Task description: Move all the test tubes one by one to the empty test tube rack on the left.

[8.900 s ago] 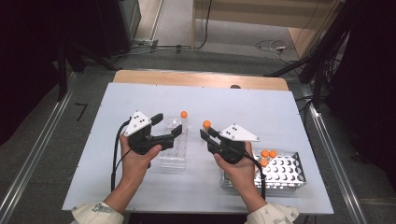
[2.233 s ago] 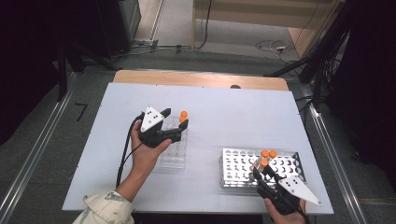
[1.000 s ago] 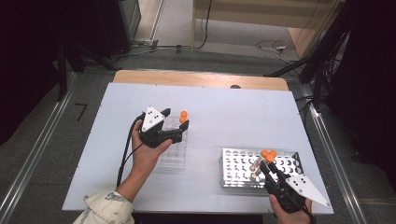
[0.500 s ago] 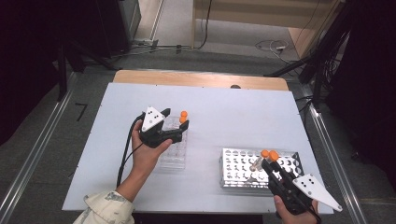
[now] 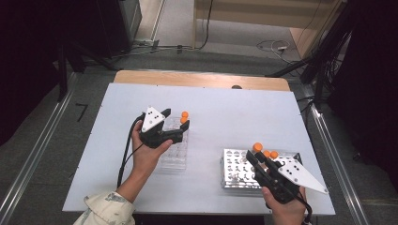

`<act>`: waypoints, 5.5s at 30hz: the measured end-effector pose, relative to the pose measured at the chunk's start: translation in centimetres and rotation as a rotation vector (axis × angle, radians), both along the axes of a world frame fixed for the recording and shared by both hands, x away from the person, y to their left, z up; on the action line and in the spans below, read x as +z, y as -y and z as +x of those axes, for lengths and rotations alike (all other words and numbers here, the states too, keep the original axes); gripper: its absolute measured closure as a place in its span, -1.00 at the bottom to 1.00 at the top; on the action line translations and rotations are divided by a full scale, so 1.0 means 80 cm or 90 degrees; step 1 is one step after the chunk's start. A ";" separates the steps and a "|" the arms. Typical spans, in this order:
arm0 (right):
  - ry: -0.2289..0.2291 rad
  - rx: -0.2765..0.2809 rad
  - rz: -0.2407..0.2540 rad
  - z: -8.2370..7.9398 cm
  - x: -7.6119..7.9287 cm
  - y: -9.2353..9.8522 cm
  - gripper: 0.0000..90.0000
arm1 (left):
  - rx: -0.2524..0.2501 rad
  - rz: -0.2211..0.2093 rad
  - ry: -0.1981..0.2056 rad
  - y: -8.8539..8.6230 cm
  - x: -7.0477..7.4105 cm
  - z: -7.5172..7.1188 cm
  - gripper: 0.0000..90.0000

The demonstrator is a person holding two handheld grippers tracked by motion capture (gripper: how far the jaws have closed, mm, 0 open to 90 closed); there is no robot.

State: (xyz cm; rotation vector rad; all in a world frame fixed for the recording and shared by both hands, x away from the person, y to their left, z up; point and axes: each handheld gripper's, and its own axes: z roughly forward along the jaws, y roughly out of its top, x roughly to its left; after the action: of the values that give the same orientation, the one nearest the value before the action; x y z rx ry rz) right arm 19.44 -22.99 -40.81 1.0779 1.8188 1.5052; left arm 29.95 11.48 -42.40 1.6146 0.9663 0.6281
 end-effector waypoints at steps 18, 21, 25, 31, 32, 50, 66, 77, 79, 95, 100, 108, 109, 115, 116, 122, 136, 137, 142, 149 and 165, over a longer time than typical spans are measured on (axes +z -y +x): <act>-0.027 0.052 -0.043 0.053 -0.005 -0.056 0.60 | -0.004 -0.003 0.002 -0.001 0.002 -0.001 -0.52; -0.029 0.056 -0.048 0.061 -0.006 -0.065 0.60 | -0.005 -0.005 0.002 0.000 0.002 -0.001 -0.52; -0.027 0.064 -0.054 0.069 -0.005 -0.077 0.60 | -0.006 -0.006 0.004 0.000 0.003 -0.002 -0.52; -0.036 0.066 -0.064 0.084 -0.010 -0.096 0.60 | -0.008 -0.006 0.003 0.000 0.003 -0.002 -0.52; -0.039 0.066 -0.067 0.087 -0.011 -0.099 0.60 | -0.007 -0.006 0.003 0.000 0.003 -0.002 -0.52; -0.067 0.069 -0.099 0.113 -0.025 -0.136 0.60 | -0.052 -0.012 -0.008 0.018 0.006 -0.004 -0.73; -0.073 0.091 -0.116 0.115 -0.028 -0.159 0.60 | -0.085 -0.019 0.002 0.036 0.014 -0.010 -0.57; -0.073 0.104 -0.119 0.114 -0.027 -0.170 0.60 | -0.108 -0.022 0.019 0.034 0.015 -0.013 0.14; -0.073 0.105 -0.117 0.113 -0.027 -0.171 0.60 | -0.113 -0.020 0.017 0.036 0.014 -0.012 0.16; -0.074 0.118 -0.112 0.112 -0.024 -0.176 0.60 | -0.127 -0.012 0.026 0.038 0.013 -0.013 0.53; -0.074 0.119 -0.109 0.112 -0.024 -0.176 0.59 | -0.126 -0.014 0.029 0.037 0.013 -0.013 0.57; -0.098 0.136 -0.070 0.113 -0.020 -0.175 -0.18 | -0.115 -0.018 0.044 0.032 0.020 -0.014 0.58; -0.102 0.138 -0.065 0.113 -0.020 -0.174 -0.28 | -0.114 -0.019 0.045 0.031 0.021 -0.014 0.58; -0.095 0.132 -0.046 0.108 -0.015 -0.170 -0.59 | -0.106 -0.029 0.049 0.026 0.026 -0.012 0.58; -0.093 0.130 -0.046 0.107 -0.014 -0.170 -0.61 | -0.105 -0.030 0.049 0.026 0.027 -0.012 0.58; -0.088 0.127 -0.048 0.103 -0.014 -0.167 -0.73 | -0.094 -0.031 0.052 0.022 0.028 -0.011 0.58; -0.077 0.139 -0.032 0.081 -0.005 -0.147 -0.75 | -0.066 -0.035 0.049 0.010 0.030 -0.006 0.58; -0.079 0.139 -0.030 0.080 -0.004 -0.145 -0.75 | -0.063 -0.036 0.049 0.010 0.030 -0.006 0.58; -0.076 0.140 -0.030 0.075 -0.001 -0.136 -0.75 | -0.048 -0.029 0.048 0.007 0.026 -0.002 0.58; -0.080 0.140 -0.031 0.072 -0.002 -0.131 -0.75 | -0.039 -0.022 0.037 0.004 0.015 0.005 0.58; -0.085 0.138 -0.030 0.071 -0.004 -0.124 -0.75 | -0.035 0.007 0.015 0.011 -0.010 0.009 0.57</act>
State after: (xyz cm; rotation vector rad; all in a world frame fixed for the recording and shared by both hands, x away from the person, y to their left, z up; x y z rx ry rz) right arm 25.09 -13.03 -41.13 1.0062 2.1114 1.5346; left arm 30.67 10.61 -43.22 1.6347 0.8986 0.6148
